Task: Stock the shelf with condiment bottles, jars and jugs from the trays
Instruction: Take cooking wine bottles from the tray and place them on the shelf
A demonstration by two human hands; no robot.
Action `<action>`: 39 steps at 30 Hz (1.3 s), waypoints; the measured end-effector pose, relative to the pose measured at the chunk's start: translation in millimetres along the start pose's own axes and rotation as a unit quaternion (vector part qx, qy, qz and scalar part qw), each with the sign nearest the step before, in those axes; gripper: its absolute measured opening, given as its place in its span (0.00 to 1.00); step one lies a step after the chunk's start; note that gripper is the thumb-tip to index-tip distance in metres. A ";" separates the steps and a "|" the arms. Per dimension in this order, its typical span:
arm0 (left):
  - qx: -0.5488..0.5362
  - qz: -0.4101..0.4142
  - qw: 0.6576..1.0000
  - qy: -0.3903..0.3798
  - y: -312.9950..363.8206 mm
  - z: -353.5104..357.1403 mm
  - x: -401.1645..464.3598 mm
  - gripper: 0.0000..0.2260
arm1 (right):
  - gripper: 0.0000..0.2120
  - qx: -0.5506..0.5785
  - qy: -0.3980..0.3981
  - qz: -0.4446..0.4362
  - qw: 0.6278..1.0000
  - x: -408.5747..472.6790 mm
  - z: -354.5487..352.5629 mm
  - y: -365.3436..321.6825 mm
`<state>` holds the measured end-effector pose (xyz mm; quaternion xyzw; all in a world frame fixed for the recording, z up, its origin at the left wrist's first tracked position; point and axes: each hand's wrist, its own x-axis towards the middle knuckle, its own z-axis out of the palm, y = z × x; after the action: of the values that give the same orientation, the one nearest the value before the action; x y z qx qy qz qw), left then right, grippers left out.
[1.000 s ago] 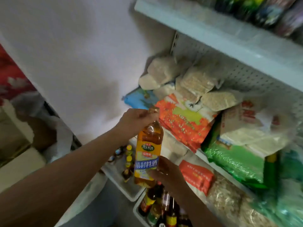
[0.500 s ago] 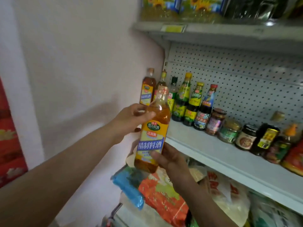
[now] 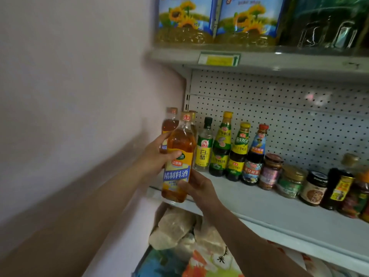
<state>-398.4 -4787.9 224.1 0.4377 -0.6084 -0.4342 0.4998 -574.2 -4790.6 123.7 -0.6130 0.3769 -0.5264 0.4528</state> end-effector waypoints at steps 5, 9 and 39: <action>0.054 0.017 0.998 0.013 -7.7 -17.0 50.8 0.23 | 0.17 -0.015 0.023 0.037 0.999 34.0 14.0 22.8; 0.080 0.027 0.996 0.010 -8.5 -26.7 82.3 0.29 | 0.20 -0.058 0.024 0.044 0.997 58.4 24.5 39.2; 0.475 0.121 0.871 0.030 -4.9 -46.9 162.1 0.44 | 0.22 -0.170 0.210 0.092 0.958 145.0 61.8 75.9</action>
<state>-370.6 -4950.0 262.1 0.5577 -0.7744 -0.0161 0.2984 -488.7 -4940.2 93.3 -0.5192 0.6025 -0.5272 0.2991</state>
